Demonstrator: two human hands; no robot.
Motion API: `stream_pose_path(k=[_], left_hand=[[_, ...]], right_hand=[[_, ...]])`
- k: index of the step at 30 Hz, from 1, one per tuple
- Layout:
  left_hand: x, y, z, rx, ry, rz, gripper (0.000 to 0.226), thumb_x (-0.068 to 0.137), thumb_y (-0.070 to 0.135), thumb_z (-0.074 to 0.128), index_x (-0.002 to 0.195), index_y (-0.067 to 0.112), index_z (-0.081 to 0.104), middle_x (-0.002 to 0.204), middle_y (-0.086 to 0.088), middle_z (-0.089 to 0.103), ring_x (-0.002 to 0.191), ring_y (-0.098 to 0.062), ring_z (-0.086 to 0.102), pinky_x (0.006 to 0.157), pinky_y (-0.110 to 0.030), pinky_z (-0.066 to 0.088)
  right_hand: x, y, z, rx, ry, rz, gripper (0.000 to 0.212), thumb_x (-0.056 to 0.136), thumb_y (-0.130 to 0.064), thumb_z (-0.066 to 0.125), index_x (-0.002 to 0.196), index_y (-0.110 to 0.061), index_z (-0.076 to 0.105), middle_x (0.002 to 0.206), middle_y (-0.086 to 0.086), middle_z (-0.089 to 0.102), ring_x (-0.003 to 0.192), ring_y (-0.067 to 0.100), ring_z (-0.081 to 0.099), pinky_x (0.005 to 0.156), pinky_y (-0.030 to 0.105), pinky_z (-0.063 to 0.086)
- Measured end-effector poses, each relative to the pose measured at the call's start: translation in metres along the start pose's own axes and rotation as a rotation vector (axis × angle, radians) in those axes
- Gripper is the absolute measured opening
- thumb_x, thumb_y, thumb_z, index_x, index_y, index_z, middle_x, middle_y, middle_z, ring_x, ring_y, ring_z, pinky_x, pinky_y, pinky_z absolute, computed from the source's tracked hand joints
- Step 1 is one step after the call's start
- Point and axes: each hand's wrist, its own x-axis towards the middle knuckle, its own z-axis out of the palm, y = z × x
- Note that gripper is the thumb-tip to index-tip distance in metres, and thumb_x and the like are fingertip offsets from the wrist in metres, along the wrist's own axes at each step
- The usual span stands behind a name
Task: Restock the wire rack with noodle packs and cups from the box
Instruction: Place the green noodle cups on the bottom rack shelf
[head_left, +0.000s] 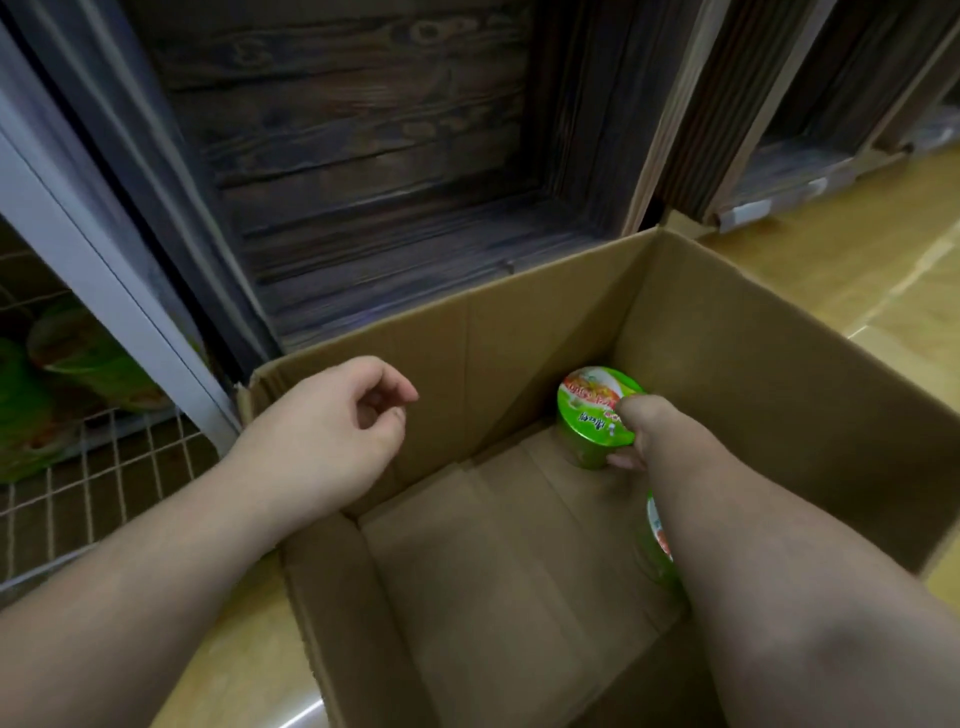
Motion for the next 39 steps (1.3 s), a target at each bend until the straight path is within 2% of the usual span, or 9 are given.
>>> stream_pose_path(k=[4,8,13,19,24,27,31,34,39], left_hand=[[-0.005,0.001,0.002,0.037,0.043,-0.01,0.013,0.093,0.03,0.058,0.1,0.04,0.061,0.092,0.016,0.064,0.078,-0.001,0.062,0.073,-0.032,0.057],[-0.009,0.003,0.005,0.047,0.088,-0.01,0.015,0.093,0.029,0.057,0.101,0.041,0.059,0.092,0.018,0.064,0.079,0.0,0.061,0.071,-0.033,0.057],[-0.01,0.004,0.005,0.128,0.066,-0.017,0.026,0.093,0.045,0.054,0.118,0.04,0.053,0.103,0.019,0.061,0.086,0.003,0.058,0.07,-0.023,0.052],[-0.003,0.021,0.009,0.158,-0.157,-0.243,0.094,0.07,0.086,0.027,0.145,0.031,0.04,0.139,0.003,0.054,0.119,-0.02,0.055,0.094,-0.042,0.053],[-0.003,0.018,0.023,-0.37,-0.168,-0.401,0.044,0.087,0.057,0.058,0.122,0.03,0.052,0.125,0.002,0.059,0.108,-0.019,0.057,0.064,-0.054,0.061],[-0.002,0.0,0.025,-0.495,-0.176,-0.416,0.034,0.096,0.04,0.055,0.124,0.022,0.057,0.117,-0.005,0.067,0.106,-0.022,0.063,0.064,-0.055,0.06],[-0.002,-0.018,0.022,-0.441,-0.146,-0.337,0.029,0.096,0.042,0.054,0.124,0.033,0.057,0.105,0.003,0.075,0.1,-0.021,0.069,0.079,-0.05,0.059],[0.001,-0.021,0.024,-0.501,-0.149,-0.314,0.025,0.097,0.043,0.053,0.12,0.033,0.059,0.103,0.005,0.076,0.1,-0.018,0.07,0.08,-0.051,0.059],[0.0,-0.018,0.027,-0.53,-0.159,-0.289,0.023,0.098,0.041,0.052,0.117,0.032,0.06,0.098,0.006,0.077,0.097,-0.017,0.071,0.08,-0.049,0.059]], right_hand=[[0.013,0.009,0.008,0.053,0.011,0.046,0.049,0.095,-0.03,0.06,0.138,-0.016,0.041,0.111,0.015,0.06,0.067,0.028,0.067,0.033,0.037,0.05],[0.0,0.022,0.018,-0.018,-0.13,0.1,0.021,0.101,-0.034,0.052,0.095,-0.014,0.049,0.068,0.004,0.048,0.02,0.01,0.043,0.028,0.033,0.048],[-0.03,0.009,-0.01,-0.304,-0.422,-0.007,0.015,0.098,-0.022,0.06,0.112,-0.02,0.054,0.06,0.0,0.05,0.042,0.008,0.043,0.066,0.042,0.057],[-0.1,-0.006,-0.027,-0.326,-1.11,-0.253,0.018,0.096,-0.026,0.057,0.113,-0.024,0.056,0.059,0.002,0.057,0.042,0.008,0.047,0.072,0.036,0.053],[-0.121,-0.017,-0.026,-0.193,-1.265,-0.372,0.041,0.089,-0.041,0.058,0.127,-0.03,0.053,0.082,0.009,0.055,0.056,0.012,0.058,0.074,0.037,0.057],[-0.098,-0.006,-0.037,-0.155,-1.015,-0.273,0.031,0.095,-0.055,0.044,0.122,-0.042,0.053,0.108,0.008,0.066,0.092,0.022,0.068,0.079,0.038,0.054],[-0.041,0.022,-0.055,-1.173,-0.007,-0.35,0.038,0.096,-0.027,0.051,0.133,-0.018,0.053,0.144,0.01,0.048,0.128,0.031,0.047,0.105,0.045,0.039],[-0.031,0.042,-0.06,-1.482,-0.008,-0.152,0.051,0.095,-0.021,0.051,0.145,-0.012,0.041,0.152,0.014,0.037,0.138,0.038,0.036,0.112,0.053,0.035],[-0.041,0.04,-0.058,-1.426,0.079,-0.119,0.079,0.086,-0.041,0.071,0.151,-0.02,0.032,0.155,0.009,0.027,0.142,0.037,0.023,0.111,0.056,0.033]])
